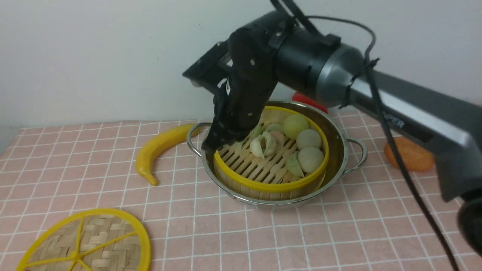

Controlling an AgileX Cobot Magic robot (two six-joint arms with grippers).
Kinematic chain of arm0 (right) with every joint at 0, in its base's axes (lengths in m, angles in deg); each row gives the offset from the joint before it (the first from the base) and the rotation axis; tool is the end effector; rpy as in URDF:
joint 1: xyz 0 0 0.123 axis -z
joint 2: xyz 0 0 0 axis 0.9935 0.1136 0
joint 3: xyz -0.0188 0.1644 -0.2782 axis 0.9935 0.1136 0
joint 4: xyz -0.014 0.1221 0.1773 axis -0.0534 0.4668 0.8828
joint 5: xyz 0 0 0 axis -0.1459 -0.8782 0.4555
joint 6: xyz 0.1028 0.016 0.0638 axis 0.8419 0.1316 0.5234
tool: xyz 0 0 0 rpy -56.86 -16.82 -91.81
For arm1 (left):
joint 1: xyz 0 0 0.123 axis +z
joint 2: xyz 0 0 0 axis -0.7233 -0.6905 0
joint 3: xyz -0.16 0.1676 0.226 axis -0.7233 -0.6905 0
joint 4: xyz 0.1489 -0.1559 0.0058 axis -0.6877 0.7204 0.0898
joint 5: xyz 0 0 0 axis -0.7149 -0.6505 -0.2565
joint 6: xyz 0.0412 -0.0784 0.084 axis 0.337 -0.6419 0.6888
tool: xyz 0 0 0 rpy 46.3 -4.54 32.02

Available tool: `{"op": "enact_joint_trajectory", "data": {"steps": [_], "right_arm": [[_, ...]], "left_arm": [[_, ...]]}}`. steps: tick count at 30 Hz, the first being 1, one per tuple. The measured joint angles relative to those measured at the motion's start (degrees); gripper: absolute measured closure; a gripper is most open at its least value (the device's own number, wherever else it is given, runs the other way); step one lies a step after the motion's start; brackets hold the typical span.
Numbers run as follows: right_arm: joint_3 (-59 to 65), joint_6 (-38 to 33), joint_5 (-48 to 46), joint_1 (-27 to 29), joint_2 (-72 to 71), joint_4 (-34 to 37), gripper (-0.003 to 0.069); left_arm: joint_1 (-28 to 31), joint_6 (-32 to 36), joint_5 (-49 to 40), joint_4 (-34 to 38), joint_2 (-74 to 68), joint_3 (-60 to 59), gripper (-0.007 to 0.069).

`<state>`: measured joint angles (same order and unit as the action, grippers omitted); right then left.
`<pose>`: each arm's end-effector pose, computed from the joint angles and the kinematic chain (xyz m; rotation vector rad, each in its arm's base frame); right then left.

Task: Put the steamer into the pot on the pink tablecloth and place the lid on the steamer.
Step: 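Grasp the bamboo steamer lid lying on the table by its centre knob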

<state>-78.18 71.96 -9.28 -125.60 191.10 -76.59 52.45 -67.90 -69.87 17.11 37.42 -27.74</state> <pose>0.3552 0.3191 0.2971 -1.1050 2.4941 0.1678 0.0084 -0.0006 0.1729 0.0002 1.8267 0.1327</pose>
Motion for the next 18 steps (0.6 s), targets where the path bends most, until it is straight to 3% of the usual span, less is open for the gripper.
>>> {"op": "enact_joint_trajectory", "data": {"steps": [6,12,18], "right_arm": [[-0.05,5.18,0.05,0.00,-7.76,-0.10,0.0672],[-0.05,14.65,0.05,0.00,-12.68,6.24,0.0666],[-0.16,17.35,0.05,0.00,-14.39,10.36,0.0659]], "left_arm": [[0.00,0.00,0.00,0.00,0.00,0.00,0.0382],[0.00,0.00,0.00,0.00,0.00,0.00,0.0382],[0.00,0.00,0.00,0.00,0.00,0.00,0.0382]]}}
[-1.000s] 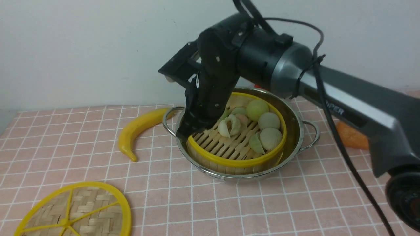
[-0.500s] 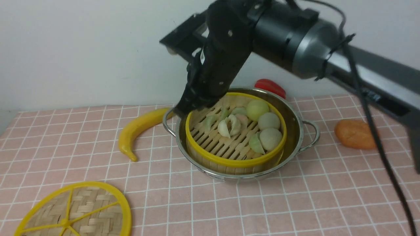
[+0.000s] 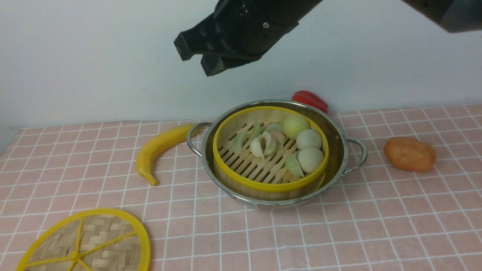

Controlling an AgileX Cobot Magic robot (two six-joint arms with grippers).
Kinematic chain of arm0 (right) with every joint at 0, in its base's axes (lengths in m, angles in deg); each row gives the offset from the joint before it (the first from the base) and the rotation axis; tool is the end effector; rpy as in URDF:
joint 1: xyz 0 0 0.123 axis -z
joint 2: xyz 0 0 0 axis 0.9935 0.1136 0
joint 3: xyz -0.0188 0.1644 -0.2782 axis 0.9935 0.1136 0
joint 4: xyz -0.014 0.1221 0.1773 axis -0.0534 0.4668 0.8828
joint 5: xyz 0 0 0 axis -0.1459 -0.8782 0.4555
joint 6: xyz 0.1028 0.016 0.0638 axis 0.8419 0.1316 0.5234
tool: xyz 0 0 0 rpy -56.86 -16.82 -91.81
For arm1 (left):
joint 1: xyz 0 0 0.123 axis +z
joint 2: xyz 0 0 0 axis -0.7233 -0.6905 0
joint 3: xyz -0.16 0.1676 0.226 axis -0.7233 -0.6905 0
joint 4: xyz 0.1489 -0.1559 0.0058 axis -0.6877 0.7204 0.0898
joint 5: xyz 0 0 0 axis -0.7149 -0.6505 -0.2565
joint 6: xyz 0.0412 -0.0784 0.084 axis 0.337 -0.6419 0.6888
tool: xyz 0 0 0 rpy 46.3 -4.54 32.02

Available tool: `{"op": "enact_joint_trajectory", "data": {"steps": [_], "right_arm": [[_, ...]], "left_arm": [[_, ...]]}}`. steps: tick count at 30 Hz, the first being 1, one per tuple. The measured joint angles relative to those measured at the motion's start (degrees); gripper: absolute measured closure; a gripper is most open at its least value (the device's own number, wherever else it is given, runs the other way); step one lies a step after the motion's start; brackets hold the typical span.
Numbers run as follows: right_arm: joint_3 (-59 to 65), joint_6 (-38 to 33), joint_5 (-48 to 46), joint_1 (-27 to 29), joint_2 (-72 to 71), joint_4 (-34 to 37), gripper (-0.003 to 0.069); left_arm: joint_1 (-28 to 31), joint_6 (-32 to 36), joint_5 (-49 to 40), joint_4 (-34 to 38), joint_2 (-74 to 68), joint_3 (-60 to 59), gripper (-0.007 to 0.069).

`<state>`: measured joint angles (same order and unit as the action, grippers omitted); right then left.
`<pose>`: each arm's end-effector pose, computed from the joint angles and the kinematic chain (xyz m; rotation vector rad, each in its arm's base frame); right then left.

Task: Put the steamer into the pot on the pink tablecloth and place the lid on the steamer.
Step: 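Grasp the bamboo steamer lid lying on the table by its centre knob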

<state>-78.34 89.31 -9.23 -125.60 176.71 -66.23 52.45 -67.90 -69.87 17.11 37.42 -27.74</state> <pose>0.2977 0.2951 0.4126 -0.6669 2.4571 0.6111 0.0084 -0.0006 0.1729 0.0002 1.8267 0.1327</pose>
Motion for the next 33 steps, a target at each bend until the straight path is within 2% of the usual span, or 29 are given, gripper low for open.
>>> {"op": "enact_joint_trajectory", "data": {"steps": [5,9,12,16,17,20,21,24,26,27,31,33], "right_arm": [[0.00,-0.54,-0.06,0.00,0.00,2.49,0.0654],[2.72,-5.32,0.30,0.00,-2.56,1.13,0.0648],[10.06,-8.54,0.54,0.00,-8.16,-0.73,0.0641],[33.43,-11.78,10.02,1.81,-25.94,-5.17,0.0628],[34.61,-11.78,10.68,2.06,-26.76,-5.17,0.0628],[53.63,-11.78,22.97,8.88,-40.26,-6.53,0.0619],[55.79,-11.78,24.41,9.90,-41.65,-6.53,0.0618],[75.23,-11.78,37.52,21.18,-54.61,-4.93,0.0607],[78.90,-11.78,40.09,23.61,-57.39,-4.76,0.0603],[86.57,-11.41,45.82,28.67,-63.60,-4.62,0.0596],[101.13,-11.31,56.43,36.79,-76.06,-5.43,0.0580],[106.66,-11.31,59.27,38.77,-81.71,-6.25,0.0571]], "left_arm": [[0.00,0.00,0.00,0.00,0.00,0.00,0.0382],[0.00,0.00,0.00,0.00,0.00,0.00,0.0382],[0.00,0.00,0.00,0.00,0.00,0.00,0.0382],[0.00,0.00,0.00,0.00,0.00,0.00,0.0382],[0.00,0.00,0.00,0.00,0.00,0.00,0.0382],[0.00,0.00,0.00,0.00,0.00,0.00,0.0382],[0.00,0.00,0.00,0.00,0.00,0.00,0.0382],[0.00,0.00,0.00,0.00,0.00,0.00,0.0382],[0.00,0.00,0.00,0.00,0.00,0.00,0.0382],[0.00,0.00,0.00,0.00,0.00,0.00,0.0382],[0.00,0.00,0.00,0.00,0.00,0.00,0.0382],[0.00,0.00,0.00,0.00,0.00,0.00,0.0382]]}}
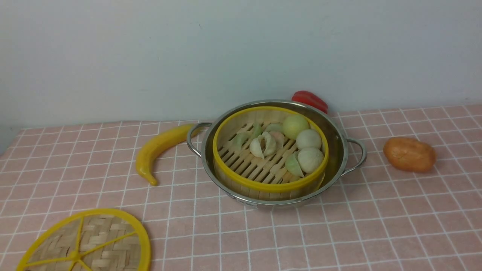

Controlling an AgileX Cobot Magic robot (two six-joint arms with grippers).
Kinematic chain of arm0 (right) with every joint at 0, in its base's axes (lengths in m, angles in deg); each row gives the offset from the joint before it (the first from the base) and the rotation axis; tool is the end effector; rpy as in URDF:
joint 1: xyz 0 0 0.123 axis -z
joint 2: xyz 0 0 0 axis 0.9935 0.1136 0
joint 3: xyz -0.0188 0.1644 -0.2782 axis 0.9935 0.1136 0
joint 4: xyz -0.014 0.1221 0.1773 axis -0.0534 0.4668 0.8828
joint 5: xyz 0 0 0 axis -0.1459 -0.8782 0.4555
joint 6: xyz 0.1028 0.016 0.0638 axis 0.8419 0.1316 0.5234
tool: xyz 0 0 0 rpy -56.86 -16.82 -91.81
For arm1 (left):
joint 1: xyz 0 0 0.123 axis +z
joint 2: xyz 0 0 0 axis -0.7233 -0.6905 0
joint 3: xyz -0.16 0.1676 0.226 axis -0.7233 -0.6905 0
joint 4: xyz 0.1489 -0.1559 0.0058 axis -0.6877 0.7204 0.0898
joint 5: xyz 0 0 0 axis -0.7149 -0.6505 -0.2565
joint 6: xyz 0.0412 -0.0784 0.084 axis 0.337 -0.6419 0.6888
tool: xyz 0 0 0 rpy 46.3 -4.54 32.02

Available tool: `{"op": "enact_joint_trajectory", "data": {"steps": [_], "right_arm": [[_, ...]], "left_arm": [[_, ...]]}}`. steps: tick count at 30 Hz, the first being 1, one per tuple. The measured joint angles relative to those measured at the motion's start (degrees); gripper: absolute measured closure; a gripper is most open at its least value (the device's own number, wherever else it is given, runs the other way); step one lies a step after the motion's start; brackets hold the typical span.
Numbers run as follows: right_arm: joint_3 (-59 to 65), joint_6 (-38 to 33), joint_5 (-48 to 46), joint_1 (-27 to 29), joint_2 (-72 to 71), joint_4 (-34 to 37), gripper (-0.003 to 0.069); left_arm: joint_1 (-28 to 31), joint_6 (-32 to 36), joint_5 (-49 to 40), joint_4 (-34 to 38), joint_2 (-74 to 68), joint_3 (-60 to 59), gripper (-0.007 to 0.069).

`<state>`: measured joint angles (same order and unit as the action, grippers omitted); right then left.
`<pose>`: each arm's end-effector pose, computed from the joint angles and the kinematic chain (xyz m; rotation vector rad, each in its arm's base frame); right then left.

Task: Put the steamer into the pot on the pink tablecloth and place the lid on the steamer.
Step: 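Grasp the bamboo steamer lid lying on the table by its centre knob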

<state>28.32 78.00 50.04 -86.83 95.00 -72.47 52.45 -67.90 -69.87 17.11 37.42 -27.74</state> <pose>0.0696 0.0054 0.2823 -0.0013 1.8624 0.0969 0.0084 -0.0006 0.1729 0.0002 1.8267 0.1327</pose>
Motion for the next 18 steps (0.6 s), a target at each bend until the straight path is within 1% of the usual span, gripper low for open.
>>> {"op": "enact_joint_trajectory", "data": {"steps": [1,4,5,8,13,15,16,18], "right_arm": [[0.56,0.00,0.25,0.16,-0.55,-0.13,0.0570],[9.88,0.00,1.62,1.21,-9.68,-2.07,0.0550],[10.33,0.00,1.62,1.21,-10.15,-2.07,0.0550],[16.94,0.19,1.76,1.21,-18.26,-1.96,0.0538],[18.99,1.74,0.43,1.21,-26.45,-1.10,0.0528],[18.99,2.21,-1.56,1.21,-28.01,-0.96,0.0526],[19.01,2.54,-4.51,1.21,-28.54,-0.91,0.0522],[19.08,3.14,-7.08,1.21,-28.60,-0.91,0.0518]], "left_arm": [[0.00,0.00,0.00,0.00,0.00,0.00,0.0382],[0.00,0.00,0.00,0.00,0.00,0.00,0.0382],[0.00,0.00,0.00,0.00,0.00,0.00,0.0382],[0.00,0.00,0.00,0.00,0.00,0.00,0.0382],[0.00,0.00,0.00,0.00,0.00,0.00,0.0382],[0.00,0.00,0.00,0.00,0.00,0.00,0.0382],[0.00,0.00,0.00,0.00,0.00,0.00,0.0382],[0.00,0.00,0.00,0.00,0.05,0.00,0.0382]]}}
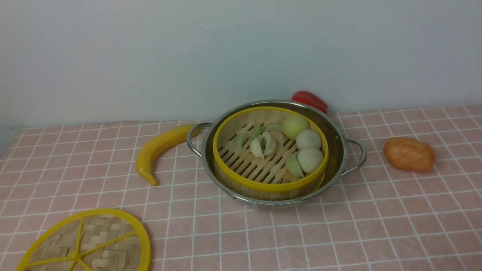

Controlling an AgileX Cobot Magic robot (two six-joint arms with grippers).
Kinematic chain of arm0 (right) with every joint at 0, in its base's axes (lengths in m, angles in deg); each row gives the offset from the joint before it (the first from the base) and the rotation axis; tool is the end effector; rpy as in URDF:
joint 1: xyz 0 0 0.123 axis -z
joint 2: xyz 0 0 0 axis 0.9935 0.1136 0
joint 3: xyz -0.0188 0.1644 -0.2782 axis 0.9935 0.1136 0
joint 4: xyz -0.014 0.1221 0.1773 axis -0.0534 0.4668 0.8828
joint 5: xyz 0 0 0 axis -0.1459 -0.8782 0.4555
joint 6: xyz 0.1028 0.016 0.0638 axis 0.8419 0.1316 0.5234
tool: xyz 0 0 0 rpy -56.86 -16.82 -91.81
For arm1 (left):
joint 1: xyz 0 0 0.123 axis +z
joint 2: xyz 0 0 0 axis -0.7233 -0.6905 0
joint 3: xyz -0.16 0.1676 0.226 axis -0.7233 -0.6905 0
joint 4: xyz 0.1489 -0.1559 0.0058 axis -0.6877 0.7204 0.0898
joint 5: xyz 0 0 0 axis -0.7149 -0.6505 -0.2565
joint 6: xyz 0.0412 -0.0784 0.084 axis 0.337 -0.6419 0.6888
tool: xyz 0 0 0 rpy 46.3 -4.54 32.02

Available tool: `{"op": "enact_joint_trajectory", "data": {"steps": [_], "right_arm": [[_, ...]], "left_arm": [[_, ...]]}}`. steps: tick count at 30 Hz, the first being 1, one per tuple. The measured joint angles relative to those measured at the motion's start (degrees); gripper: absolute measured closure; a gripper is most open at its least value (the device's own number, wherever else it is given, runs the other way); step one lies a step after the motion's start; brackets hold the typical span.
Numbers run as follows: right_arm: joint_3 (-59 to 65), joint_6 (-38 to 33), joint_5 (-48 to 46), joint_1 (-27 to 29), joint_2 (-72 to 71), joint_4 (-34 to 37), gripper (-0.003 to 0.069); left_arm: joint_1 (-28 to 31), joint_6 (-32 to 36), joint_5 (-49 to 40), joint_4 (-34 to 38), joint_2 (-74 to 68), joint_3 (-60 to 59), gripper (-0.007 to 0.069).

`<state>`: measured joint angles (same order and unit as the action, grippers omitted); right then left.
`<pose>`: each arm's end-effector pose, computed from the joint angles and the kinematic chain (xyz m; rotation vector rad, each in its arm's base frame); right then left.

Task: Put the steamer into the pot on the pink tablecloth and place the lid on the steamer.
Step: 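Grasp the bamboo steamer lid lying on the table by its centre knob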

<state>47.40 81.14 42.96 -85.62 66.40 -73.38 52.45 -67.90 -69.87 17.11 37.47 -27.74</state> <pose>0.0088 0.0019 0.1741 0.0506 1.8195 0.1121 0.0084 -0.0006 0.1729 0.0002 1.8258 0.1327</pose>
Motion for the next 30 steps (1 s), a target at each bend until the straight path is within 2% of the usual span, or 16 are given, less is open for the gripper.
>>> {"op": "enact_joint_trajectory", "data": {"steps": [25,27,30], "right_arm": [[0.05,1.93,-1.23,0.00,0.00,0.44,0.0458],[0.05,1.93,-1.23,0.00,0.00,0.44,0.0454],[0.05,1.93,-1.23,0.00,0.00,0.44,0.0446]], "left_arm": [[0.00,-0.06,0.00,0.21,0.00,0.00,0.0382],[0.00,-1.71,0.90,3.29,0.00,0.00,0.0382],[0.00,-6.12,3.01,12.50,0.00,0.00,0.0382]]}}
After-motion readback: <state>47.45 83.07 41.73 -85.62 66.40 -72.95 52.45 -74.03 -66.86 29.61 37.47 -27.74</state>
